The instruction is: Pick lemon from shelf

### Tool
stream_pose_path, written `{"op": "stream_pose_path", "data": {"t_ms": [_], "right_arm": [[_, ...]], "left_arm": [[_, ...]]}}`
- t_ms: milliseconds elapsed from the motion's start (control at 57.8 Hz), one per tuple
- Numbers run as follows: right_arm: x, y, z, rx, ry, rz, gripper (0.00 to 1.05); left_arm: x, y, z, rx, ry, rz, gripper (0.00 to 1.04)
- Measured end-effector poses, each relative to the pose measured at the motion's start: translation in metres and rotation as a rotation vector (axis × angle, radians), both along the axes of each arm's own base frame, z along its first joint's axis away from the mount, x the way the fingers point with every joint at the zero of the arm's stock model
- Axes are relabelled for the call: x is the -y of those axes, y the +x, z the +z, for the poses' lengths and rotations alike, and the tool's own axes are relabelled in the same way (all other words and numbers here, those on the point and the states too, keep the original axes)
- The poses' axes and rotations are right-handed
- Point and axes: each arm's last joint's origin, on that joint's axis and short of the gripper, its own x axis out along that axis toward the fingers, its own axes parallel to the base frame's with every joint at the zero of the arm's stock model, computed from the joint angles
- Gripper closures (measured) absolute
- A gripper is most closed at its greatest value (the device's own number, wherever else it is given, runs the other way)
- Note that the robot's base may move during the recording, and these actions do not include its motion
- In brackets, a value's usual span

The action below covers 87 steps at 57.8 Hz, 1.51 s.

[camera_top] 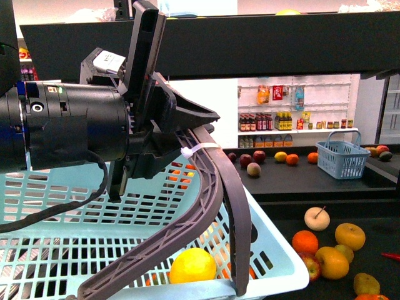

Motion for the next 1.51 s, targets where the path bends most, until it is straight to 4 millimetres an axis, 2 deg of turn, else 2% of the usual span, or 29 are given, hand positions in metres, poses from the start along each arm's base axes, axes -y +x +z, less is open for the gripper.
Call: {"op": "stream_pose_path", "data": {"t_ms": [467, 554, 692, 796, 900, 986, 1055, 1298, 1505], "right_arm": [[0.0, 0.0, 0.0, 0.0, 0.0, 0.0, 0.18], [0.0, 0.0, 0.0, 0.0, 0.001, 0.001, 0.06], [0.0, 0.0, 0.0, 0.001, 0.001, 0.0, 0.07], [0.0, 0.0, 0.0, 0.001, 0.001, 0.001, 0.07], [0.0, 0.0, 0.0, 0.001, 0.001, 0.001, 0.07], [0.0, 0.0, 0.0, 0.001, 0.001, 0.001, 0.07], [0.0, 0.0, 0.0, 0.001, 0.001, 0.001, 0.07], [0.0, 0.0, 0.0, 0.001, 0.001, 0.001, 0.07], [0.0, 0.0, 0.0, 0.001, 0.001, 0.001, 0.07]], "left_arm": [[0.0, 0.0, 0.0, 0.0, 0.001, 0.003, 0.95], [0.0, 0.004, -0.001, -0.067, 0.039, 0.102, 0.95], [-0.015, 0.015, -0.006, -0.134, -0.012, 0.264, 0.95], [-0.039, 0.028, -0.003, -0.117, -0.104, 0.415, 0.95], [-0.074, 0.041, 0.008, -0.059, -0.226, 0.563, 0.95], [-0.116, 0.05, 0.018, 0.015, -0.35, 0.694, 0.95], [-0.137, 0.053, 0.02, 0.038, -0.398, 0.743, 0.95], [-0.218, 0.056, 0.004, 0.091, -0.519, 0.9, 0.95], [-0.265, 0.052, -0.008, 0.147, -0.539, 0.957, 0.95]]}}
